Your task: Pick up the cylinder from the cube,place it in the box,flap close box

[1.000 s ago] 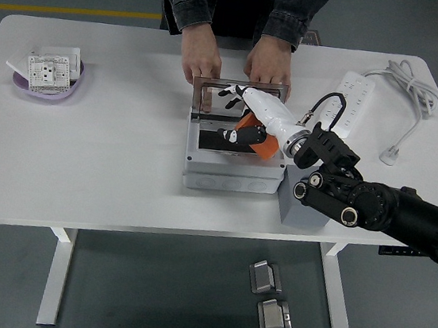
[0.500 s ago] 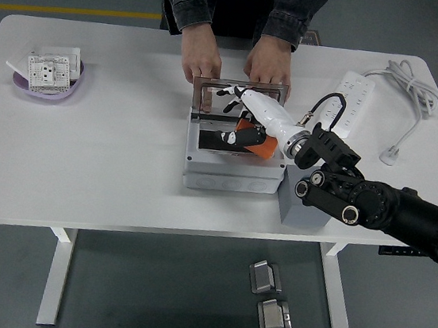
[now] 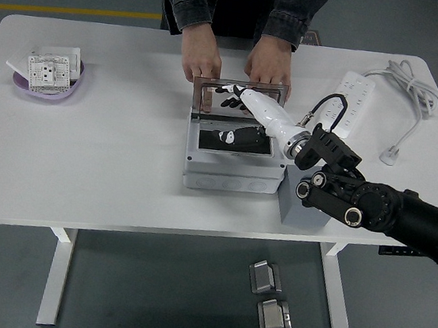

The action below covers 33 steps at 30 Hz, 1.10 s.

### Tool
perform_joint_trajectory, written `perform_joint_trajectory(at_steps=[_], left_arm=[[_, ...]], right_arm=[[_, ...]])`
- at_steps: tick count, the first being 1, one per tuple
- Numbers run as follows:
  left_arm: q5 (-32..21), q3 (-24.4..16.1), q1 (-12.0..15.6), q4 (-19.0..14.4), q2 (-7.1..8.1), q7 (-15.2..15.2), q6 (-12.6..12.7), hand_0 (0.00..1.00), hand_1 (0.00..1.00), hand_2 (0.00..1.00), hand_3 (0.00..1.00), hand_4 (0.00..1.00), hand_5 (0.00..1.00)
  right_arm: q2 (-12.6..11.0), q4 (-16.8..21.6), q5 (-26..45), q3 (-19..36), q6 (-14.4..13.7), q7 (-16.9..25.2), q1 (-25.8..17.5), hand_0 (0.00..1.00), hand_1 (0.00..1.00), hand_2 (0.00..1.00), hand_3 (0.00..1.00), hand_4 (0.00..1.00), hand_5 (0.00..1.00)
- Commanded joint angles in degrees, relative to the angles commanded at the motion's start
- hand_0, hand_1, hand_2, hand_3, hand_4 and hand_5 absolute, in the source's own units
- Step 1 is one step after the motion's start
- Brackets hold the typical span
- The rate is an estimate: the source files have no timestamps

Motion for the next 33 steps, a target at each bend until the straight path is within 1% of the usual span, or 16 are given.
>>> perform_joint_trajectory(at_steps=[5,7,8,11,13,14,15,18,19,20,23,25,26,31,32,33], left_arm=[[-0.2,-0.3,0.9,0.1,-0.14,0.0,0.0,0.7,0.682,0.56,0.649,0.519,0.34],[-0.2,-0.4,1.2,0.0,-0.21,0.0,0.0,0.7,0.682,0.56,0.649,0.519,0.34],[-0.2,-0.5,1.3,0.0,-0.25,0.0,0.0,0.696,0.681,0.558,0.648,0.512,0.334],[-0.3,-0.5,1.5,0.0,-0.33,0.0,0.1,0.696,0.681,0.558,0.648,0.512,0.334],[-0.3,-0.5,1.5,0.0,-0.34,0.0,0.1,0.696,0.681,0.558,0.648,0.512,0.334],[-0.3,-0.5,1.5,0.0,-0.33,0.0,0.1,0.697,0.68,0.559,0.647,0.512,0.333],[-0.4,-0.5,1.5,0.0,-0.32,0.0,0.1,0.697,0.68,0.559,0.647,0.512,0.333],[-0.4,-0.4,1.5,0.0,-0.3,0.0,0.1,0.697,0.68,0.559,0.647,0.512,0.333],[-0.5,-0.3,1.5,0.0,-0.28,0.0,0.1,0.697,0.68,0.559,0.647,0.512,0.333],[-0.5,-0.3,1.5,0.0,-0.26,0.0,0.1,0.697,0.68,0.56,0.646,0.512,0.333],[-0.6,0.0,1.5,0.0,-0.13,0.0,0.1,0.697,0.68,0.56,0.646,0.512,0.333],[-0.7,0.2,1.4,0.0,-0.03,0.0,0.1,0.697,0.68,0.56,0.646,0.512,0.333],[-0.7,0.4,1.4,0.0,0.02,0.0,0.1,0.697,0.679,0.561,0.646,0.511,0.332],[-0.5,0.7,1.1,0.0,0.24,0.0,0.2,0.697,0.679,0.561,0.646,0.511,0.332],[-0.5,0.8,1.0,0.0,0.25,0.0,0.2,0.697,0.679,0.561,0.647,0.511,0.331],[-0.5,0.8,1.0,0.0,0.27,0.0,0.2,0.697,0.679,0.561,0.647,0.511,0.331]], right_arm=[[-4.0,6.6,-3.2,5.9,2.0,-2.8,-2.4,0.961,0.722,0.742,0.978,0.845,0.246],[-5.8,9.6,-4.0,8.6,3.4,-4.3,-3.3,0.961,0.722,0.742,0.978,0.845,0.246],[-6.5,10.9,-4.3,9.9,4.1,-4.9,-3.7,0.937,0.713,0.739,0.977,0.849,0.253],[-8.6,15.0,-5.1,13.6,5.9,-6.6,-4.3,0.937,0.713,0.739,0.977,0.849,0.253],[-9.5,17.4,-5.5,15.8,6.9,-7.5,-4.3,0.937,0.713,0.739,0.977,0.849,0.253],[-9.8,18.6,-5.6,17.0,7.3,-7.9,-4.1,0.909,0.701,0.736,0.969,0.856,0.263],[-10.1,19.6,-5.7,17.9,7.6,-8.2,-4.0,0.909,0.701,0.736,0.969,0.856,0.263],[-10.4,20.8,-5.7,19.4,8.3,-8.9,-3.5,0.909,0.701,0.736,0.969,0.856,0.263],[-10.3,20.7,-5.0,19.9,8.5,-8.9,-3.1,0.909,0.701,0.736,0.969,0.856,0.263],[-10.3,20.5,-4.4,20.0,8.6,-8.8,-2.7,0.856,0.683,0.733,0.956,0.858,0.276],[-9.7,18.4,-1.5,19.7,8.9,-8.1,-1.5,0.856,0.683,0.733,0.956,0.858,0.276],[-9.0,16.3,0.8,18.6,8.8,-7.4,-0.4,0.856,0.683,0.733,0.956,0.858,0.276],[-8.6,15.1,2.0,17.7,8.7,-7.0,0.2,0.797,0.663,0.727,0.947,0.859,0.289],[-5.9,9.1,7.9,12.7,8.4,-4.9,3.2,0.797,0.663,0.727,0.947,0.859,0.289],[-5.3,7.8,9.1,11.6,8.3,-4.5,3.6,0.771,0.656,0.722,0.942,0.859,0.29],[-5.0,6.7,10.1,10.8,8.3,-4.2,3.9,0.771,0.656,0.722,0.942,0.859,0.29]])
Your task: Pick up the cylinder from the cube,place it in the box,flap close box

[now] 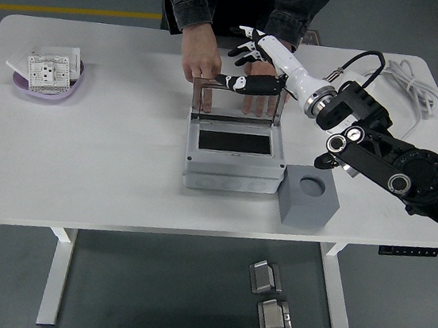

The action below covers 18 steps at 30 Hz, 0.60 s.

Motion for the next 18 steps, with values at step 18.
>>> perform_joint_trajectory(at_steps=[18], left_arm=[[1.3,-0.6,-0.8,-0.2,0.43,-0.2,0.2,0.697,0.679,0.566,0.647,0.521,0.341]], right_arm=[[1.3,-9.3,9.9,-5.2,-2.1,4.9,-1.1,0.755,0.656,0.719,0.913,0.846,0.303]])
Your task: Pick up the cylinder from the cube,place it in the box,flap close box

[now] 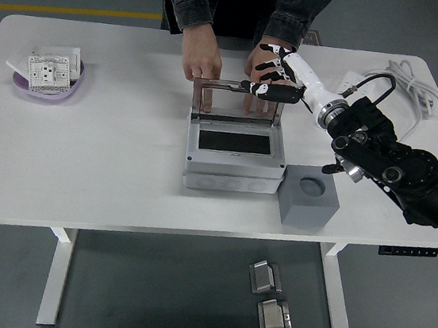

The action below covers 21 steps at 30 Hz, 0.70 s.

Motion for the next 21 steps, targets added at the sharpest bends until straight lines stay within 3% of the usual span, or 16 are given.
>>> perform_joint_trajectory(at_steps=[8,13,17,21], left_arm=[[-0.1,-0.2,0.4,0.1,-0.22,0.0,0.0,0.697,0.679,0.567,0.647,0.521,0.342],[0.6,-1.4,0.3,0.0,-0.4,0.4,-0.3,0.697,0.679,0.569,0.648,0.524,0.343],[0.8,-1.9,0.5,0.0,-0.56,0.5,-0.4,0.697,0.679,0.575,0.649,0.524,0.345],[0.3,-1.3,0.7,0.1,-0.54,0.6,-0.4,0.697,0.679,0.575,0.649,0.524,0.345]], right_arm=[[-1.6,5.7,-7.6,5.5,-3.0,-1.0,-3.6,0.752,0.652,0.718,0.912,0.844,0.306],[-3.9,9.9,-11.2,9.3,-6.1,-0.7,-8.0,0.749,0.646,0.713,0.909,0.831,0.317],[-5.2,10.9,-11.5,11.1,-7.1,0.0,-10.6,0.722,0.633,0.703,0.897,0.81,0.321],[-5.7,11.1,-12.0,11.8,-7.0,-0.3,-10.6,0.722,0.633,0.703,0.897,0.81,0.321]])
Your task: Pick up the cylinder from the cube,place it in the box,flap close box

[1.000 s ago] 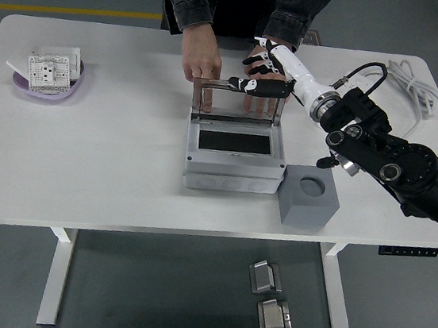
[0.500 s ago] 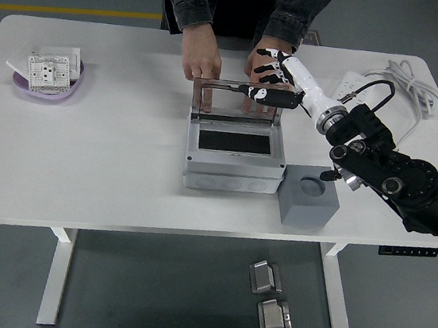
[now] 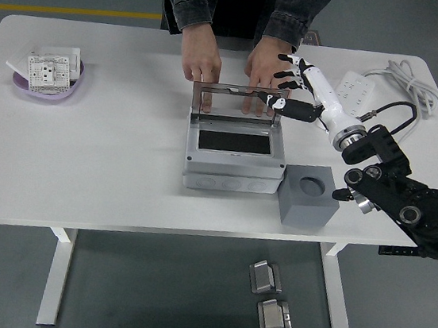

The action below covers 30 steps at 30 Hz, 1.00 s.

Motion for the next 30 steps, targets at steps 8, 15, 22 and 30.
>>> perform_joint_trajectory(at_steps=[8,15,22,30], left_arm=[[-0.4,0.3,0.1,0.1,0.02,0.0,0.0,0.697,0.679,0.577,0.648,0.524,0.35],[-0.6,0.9,0.0,0.1,0.27,0.1,0.0,0.697,0.68,0.578,0.649,0.523,0.35],[-0.9,1.7,-0.5,0.0,0.64,0.1,-0.1,0.697,0.679,0.58,0.65,0.523,0.352],[-1.2,2.3,-0.4,0.1,0.86,0.0,0.0,0.697,0.68,0.582,0.649,0.518,0.352]], right_arm=[[0.1,0.1,-1.5,-0.5,0.8,-1.5,3.0,0.698,0.615,0.693,0.89,0.735,0.327],[2.5,-3.5,2.2,-4.4,1.4,-1.2,6.5,0.7,0.622,0.698,0.893,0.73,0.316],[6.4,-8.5,8.5,-12.0,2.5,-0.2,10.7,0.702,0.623,0.699,0.89,0.738,0.317],[8.1,-9.5,10.4,-16.3,2.4,-0.1,11.9,0.701,0.619,0.695,0.884,0.744,0.323]])
